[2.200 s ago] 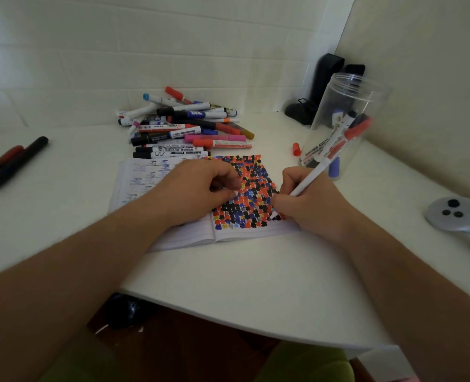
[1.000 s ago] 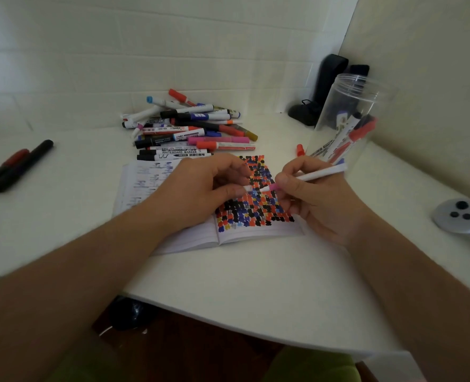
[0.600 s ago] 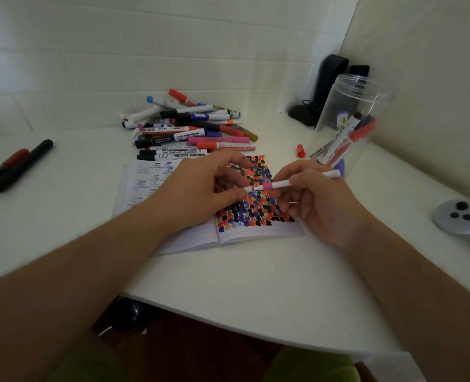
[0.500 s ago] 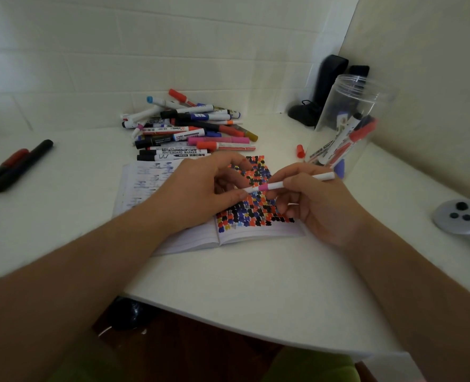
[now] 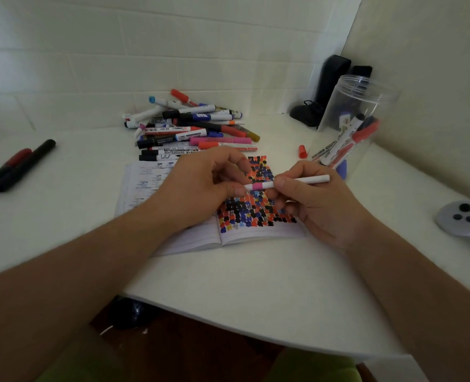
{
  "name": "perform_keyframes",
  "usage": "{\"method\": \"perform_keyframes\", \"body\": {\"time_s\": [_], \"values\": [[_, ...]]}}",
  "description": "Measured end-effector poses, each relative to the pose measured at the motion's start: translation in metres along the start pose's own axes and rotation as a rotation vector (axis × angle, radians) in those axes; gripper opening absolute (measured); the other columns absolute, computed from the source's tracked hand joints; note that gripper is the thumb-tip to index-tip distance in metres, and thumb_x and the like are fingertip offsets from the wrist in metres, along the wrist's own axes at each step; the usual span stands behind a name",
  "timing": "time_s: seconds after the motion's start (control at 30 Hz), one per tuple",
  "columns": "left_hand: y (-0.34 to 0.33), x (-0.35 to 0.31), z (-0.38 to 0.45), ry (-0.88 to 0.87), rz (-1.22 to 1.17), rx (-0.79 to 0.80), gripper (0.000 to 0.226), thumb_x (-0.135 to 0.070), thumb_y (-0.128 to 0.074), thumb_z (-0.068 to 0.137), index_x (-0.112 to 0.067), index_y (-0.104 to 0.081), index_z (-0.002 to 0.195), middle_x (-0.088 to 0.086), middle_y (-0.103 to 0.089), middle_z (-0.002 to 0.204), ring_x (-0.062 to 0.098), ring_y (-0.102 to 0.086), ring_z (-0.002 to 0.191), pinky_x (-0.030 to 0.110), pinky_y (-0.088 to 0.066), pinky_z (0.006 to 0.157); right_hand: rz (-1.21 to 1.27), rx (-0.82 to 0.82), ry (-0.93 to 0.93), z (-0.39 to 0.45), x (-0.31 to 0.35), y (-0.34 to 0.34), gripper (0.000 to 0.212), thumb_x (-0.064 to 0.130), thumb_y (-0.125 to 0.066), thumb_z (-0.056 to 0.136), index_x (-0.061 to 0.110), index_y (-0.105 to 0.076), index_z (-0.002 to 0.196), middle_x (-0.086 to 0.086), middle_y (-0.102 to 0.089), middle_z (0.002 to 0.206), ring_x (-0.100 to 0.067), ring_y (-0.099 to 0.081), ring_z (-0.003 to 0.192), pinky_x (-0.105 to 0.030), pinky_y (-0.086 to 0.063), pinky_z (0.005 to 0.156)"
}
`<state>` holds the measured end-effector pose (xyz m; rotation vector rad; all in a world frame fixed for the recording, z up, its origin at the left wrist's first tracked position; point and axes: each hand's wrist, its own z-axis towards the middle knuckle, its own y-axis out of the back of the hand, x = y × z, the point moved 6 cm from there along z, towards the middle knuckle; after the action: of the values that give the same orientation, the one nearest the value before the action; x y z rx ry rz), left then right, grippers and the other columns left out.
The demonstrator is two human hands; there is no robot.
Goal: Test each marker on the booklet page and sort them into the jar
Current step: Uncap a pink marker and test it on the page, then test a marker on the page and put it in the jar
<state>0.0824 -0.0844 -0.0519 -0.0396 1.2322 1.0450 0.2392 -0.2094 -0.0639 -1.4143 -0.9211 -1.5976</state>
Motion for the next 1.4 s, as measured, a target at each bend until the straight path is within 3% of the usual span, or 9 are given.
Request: {"method": "perform_keyframes", "body": {"time_s": [0.33,0.43,0.53,0.7,0.8,0.87,1.03,1.27,1.4], "values": [[-0.007,-0.004,0.002,0.004,-0.029,0.018,0.040,-0.011,-0.085,0.081,-0.038,-0.065,0.103,-0.014,-0.076,0.090,0.002,-0.072,0.086,0.022,-0.058,0.084,-0.006,-0.051,-0.001,0.002,0.005,0.006,0.007,0.010,-0.065,0.098,0.005,-0.069,0.096,-0.011,-0.072,0.080,-0.021,-0.065,0.068,-0.029,-0.052,0.061],[-0.014,-0.004,0.003,-0.023,0.087,0.054,0.034,-0.029,-0.081,0.086,-0.036,-0.064,0.114,-0.018,-0.072,0.101,-0.001,-0.068,0.094,0.020,-0.055,0.084,-0.116,-0.183,0.076,0.002,0.021,0.019,0.009,0.012,-0.067,0.097,0.015,-0.073,0.092,-0.005,-0.073,0.081,-0.019,-0.069,0.076,-0.029,-0.055,0.069],[-0.016,0.002,0.006,-0.035,0.307,0.037,0.028,-0.050,-0.058,0.097,-0.034,-0.063,0.121,-0.020,-0.066,0.106,-0.003,-0.061,0.095,0.026,-0.052,0.083,-0.161,-0.321,0.239,0.003,0.059,0.043,0.010,0.004,-0.070,0.095,0.012,-0.068,0.101,-0.010,-0.076,0.084,-0.021,-0.072,0.075,-0.033,-0.058,0.073],[-0.020,0.009,0.013,-0.062,0.491,0.034,0.019,-0.038,-0.054,0.102,-0.034,-0.072,0.109,-0.018,-0.067,0.101,0.005,-0.057,0.095,0.039,-0.052,0.091,-0.457,-0.721,0.506,-0.008,0.150,0.101,0.053,0.016,-0.074,0.092,0.023,-0.040,0.133,-0.004,-0.077,0.088,-0.019,-0.075,0.067,-0.038,-0.064,0.071],[-0.021,0.012,0.012,-0.063,0.518,0.045,0.020,-0.041,-0.054,0.102,-0.036,-0.072,0.109,-0.019,-0.066,0.102,0.005,-0.056,0.098,0.038,-0.050,0.094,-0.788,-0.852,0.624,-0.005,0.177,0.121,0.050,0.032,-0.065,0.096,0.034,-0.038,0.137,0.009,-0.076,0.100,-0.018,-0.071,0.066,-0.043,-0.060,0.080],[-0.022,0.013,0.011,-0.060,0.518,0.042,0.021,-0.043,-0.053,0.102,-0.035,-0.072,0.109,-0.019,-0.066,0.101,0.006,-0.055,0.097,0.036,-0.049,0.093,-0.989,-0.806,0.630,0.009,0.178,0.122,0.045,0.031,-0.060,0.099,0.037,-0.040,0.139,0.012,-0.074,0.105,-0.016,-0.068,0.066,-0.039,-0.057,0.079],[-0.021,0.016,0.010,-0.058,0.494,0.031,0.020,-0.046,-0.053,0.101,-0.038,-0.071,0.107,-0.025,-0.062,0.097,0.002,-0.053,0.095,0.034,-0.048,0.090,-1.174,-0.521,0.292,0.040,0.146,0.117,0.040,0.031,-0.051,0.105,0.045,-0.042,0.142,-0.002,-0.072,0.100,-0.019,-0.067,0.065,-0.037,-0.060,0.064],[-0.021,0.018,0.012,-0.058,0.485,0.027,0.019,-0.048,-0.054,0.101,-0.040,-0.071,0.105,-0.028,-0.062,0.095,-0.001,-0.052,0.095,0.033,-0.048,0.089,-1.150,-0.651,0.409,0.038,0.145,0.126,0.032,0.034,-0.045,0.107,0.039,-0.046,0.138,-0.003,-0.072,0.093,-0.018,-0.064,0.060,-0.037,-0.057,0.061],[-0.021,0.018,0.012,-0.063,0.483,0.028,0.017,-0.047,-0.055,0.101,-0.040,-0.071,0.103,-0.029,-0.061,0.094,-0.002,-0.052,0.094,0.033,-0.047,0.089,-1.283,-0.499,0.239,0.044,0.131,0.119,0.029,0.042,-0.039,0.107,0.029,-0.064,0.117,-0.005,-0.071,0.084,-0.022,-0.065,0.063,-0.042,-0.058,0.065]]}}
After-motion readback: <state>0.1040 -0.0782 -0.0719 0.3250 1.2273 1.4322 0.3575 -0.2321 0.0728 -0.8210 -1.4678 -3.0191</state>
